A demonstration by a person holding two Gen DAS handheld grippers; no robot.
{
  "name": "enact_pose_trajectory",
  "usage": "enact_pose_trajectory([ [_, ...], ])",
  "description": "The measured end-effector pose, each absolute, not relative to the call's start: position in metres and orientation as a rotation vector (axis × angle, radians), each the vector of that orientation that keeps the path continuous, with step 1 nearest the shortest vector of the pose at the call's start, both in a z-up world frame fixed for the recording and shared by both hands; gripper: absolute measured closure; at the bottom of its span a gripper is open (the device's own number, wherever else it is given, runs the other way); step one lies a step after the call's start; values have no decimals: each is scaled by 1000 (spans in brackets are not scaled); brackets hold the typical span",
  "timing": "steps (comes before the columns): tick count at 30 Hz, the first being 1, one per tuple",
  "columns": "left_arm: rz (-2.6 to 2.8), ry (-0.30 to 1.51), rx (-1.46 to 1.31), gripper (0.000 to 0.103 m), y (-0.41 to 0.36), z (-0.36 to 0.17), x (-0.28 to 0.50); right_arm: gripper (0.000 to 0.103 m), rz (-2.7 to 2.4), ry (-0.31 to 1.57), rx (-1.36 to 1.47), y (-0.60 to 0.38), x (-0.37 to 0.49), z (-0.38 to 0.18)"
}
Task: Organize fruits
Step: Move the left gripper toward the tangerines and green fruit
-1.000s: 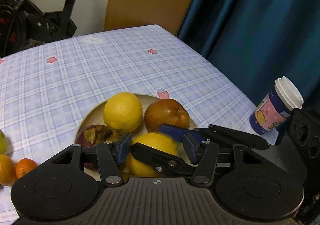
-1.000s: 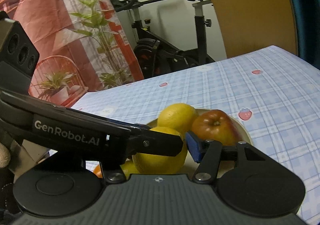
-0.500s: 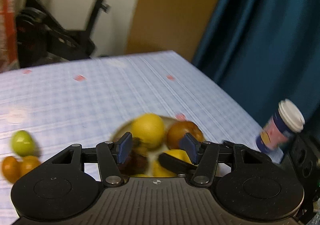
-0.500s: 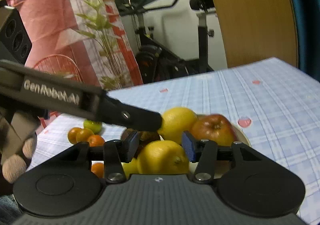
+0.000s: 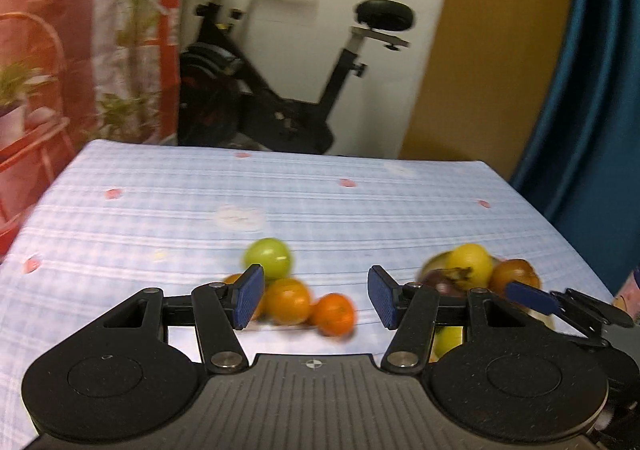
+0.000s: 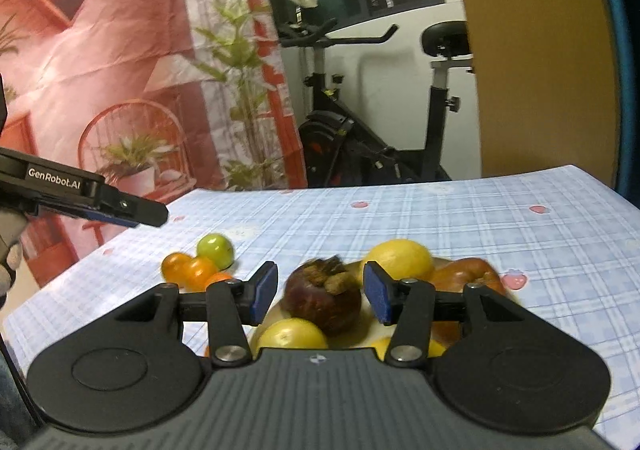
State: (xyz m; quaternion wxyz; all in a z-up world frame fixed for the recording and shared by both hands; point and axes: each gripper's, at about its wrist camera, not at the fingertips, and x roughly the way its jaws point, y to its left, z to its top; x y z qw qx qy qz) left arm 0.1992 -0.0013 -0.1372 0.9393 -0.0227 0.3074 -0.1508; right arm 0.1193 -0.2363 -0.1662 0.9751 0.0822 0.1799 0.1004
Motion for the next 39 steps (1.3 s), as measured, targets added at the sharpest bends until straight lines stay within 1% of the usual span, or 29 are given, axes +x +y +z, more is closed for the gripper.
enact_pose_trajectory([
  [10, -236, 551, -115, 43, 53, -103, 217, 51, 289, 410, 118, -201, 141, -155],
  [15, -236, 550, -126, 44, 69, -99, 233, 51, 350, 437, 102, -179, 166, -149],
  [21, -268, 610, -141, 44, 75, -118, 250, 51, 442, 510, 41, -147, 204, -149],
  [29, -288, 689, -201, 45, 78, -153, 260, 51, 514, 586, -132, -111, 247, -164],
  [36, -305, 701, -205, 45, 75, -158, 261, 51, 509, 664, -214, -94, 272, -182],
  [37, -307, 702, -203, 45, 74, -159, 260, 51, 501, 683, -219, -93, 275, -185],
  [39, -310, 706, -201, 45, 74, -160, 260, 57, 503, 703, -222, -91, 277, -187],
])
